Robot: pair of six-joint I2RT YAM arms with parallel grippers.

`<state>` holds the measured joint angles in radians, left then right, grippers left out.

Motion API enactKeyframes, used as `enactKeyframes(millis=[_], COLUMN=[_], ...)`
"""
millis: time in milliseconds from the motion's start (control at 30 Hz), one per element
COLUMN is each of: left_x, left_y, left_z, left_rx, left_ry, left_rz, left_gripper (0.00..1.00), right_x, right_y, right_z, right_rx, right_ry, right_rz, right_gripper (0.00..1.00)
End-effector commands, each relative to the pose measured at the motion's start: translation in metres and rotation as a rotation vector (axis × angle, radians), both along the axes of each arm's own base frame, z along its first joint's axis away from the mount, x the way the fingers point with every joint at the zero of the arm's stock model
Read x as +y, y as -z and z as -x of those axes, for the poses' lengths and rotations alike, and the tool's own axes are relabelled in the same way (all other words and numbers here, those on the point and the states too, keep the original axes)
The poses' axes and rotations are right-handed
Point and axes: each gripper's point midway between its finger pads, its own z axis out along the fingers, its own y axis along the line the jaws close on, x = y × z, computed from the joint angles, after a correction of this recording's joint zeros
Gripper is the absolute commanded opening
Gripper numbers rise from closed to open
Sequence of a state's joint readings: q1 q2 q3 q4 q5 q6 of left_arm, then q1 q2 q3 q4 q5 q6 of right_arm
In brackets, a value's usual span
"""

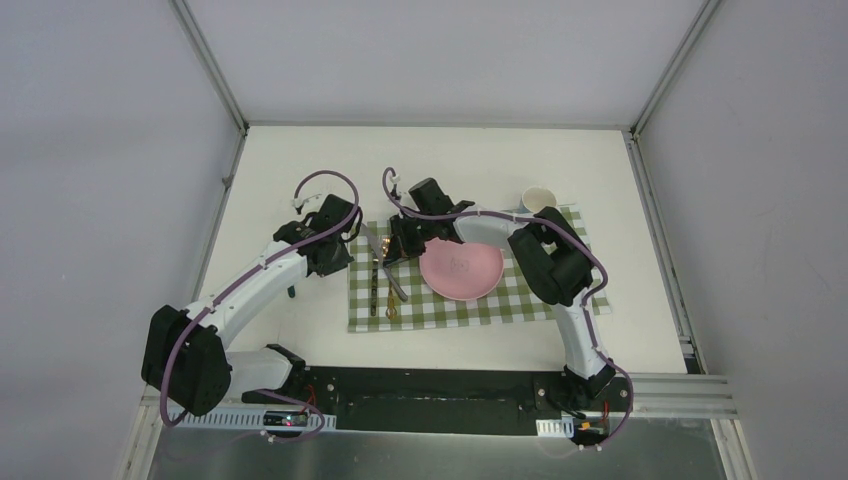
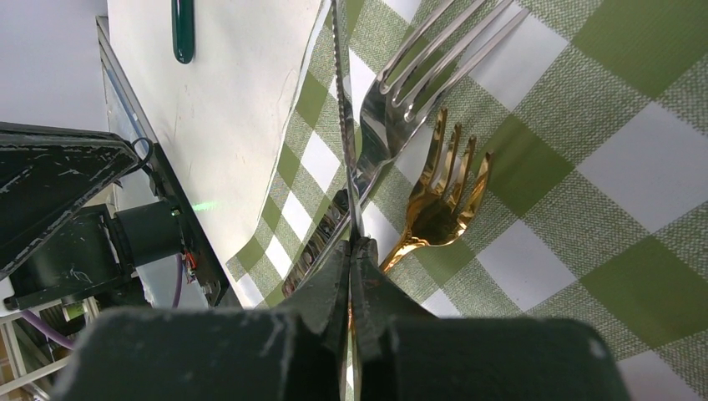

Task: Set the dinner table for one person
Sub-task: Place the knife on the napkin.

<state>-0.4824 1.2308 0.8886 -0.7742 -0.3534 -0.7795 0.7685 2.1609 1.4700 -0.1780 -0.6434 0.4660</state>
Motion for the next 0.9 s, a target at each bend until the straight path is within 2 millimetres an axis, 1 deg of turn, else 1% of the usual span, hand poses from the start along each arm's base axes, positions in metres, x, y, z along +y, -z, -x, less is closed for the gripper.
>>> enactKeyframes(millis=[0, 367, 467, 700, 833, 867], left_x=[-0.002, -0.003, -0.004, -0.004, -0.006, -0.006], left_y=[0.001, 0.003, 0.003, 0.004, 0.006, 0.006], left_z=[-0.004, -0.004, -0.004, -0.004, -0.005, -0.005], left_rx=[-0.012, -0.012, -0.012, -0.011, -0.006, -0.004], left_ry=[0.002, 0.001, 0.002, 0.001, 0.004, 0.004], left_rz=[0.017, 0.027, 0.029, 0.032, 0.040, 0.040], left_gripper=[0.00, 0.00, 0.00, 0.00, 0.00, 0.00], right_x=[0.003, -0.025, -0.032, -0.051, -0.050, -0.049], right_y=[-0.051, -0.075, -0.076, -0.062, -0.052, -0.049], right_z=[-0.013, -0.017, -0.016, -0.013, -0.014, -0.015], right_rx=[-0.103, -0.143, -0.148, -0.136, -0.106, -0.096], right_ry=[0.005, 0.039, 0.051, 0.079, 0.082, 0.083], right_rz=[-0.085, -0.062, -0.052, -0.014, 0.004, 0.010], right_gripper=[0.00, 0.00, 0.00, 0.00, 0.00, 0.07])
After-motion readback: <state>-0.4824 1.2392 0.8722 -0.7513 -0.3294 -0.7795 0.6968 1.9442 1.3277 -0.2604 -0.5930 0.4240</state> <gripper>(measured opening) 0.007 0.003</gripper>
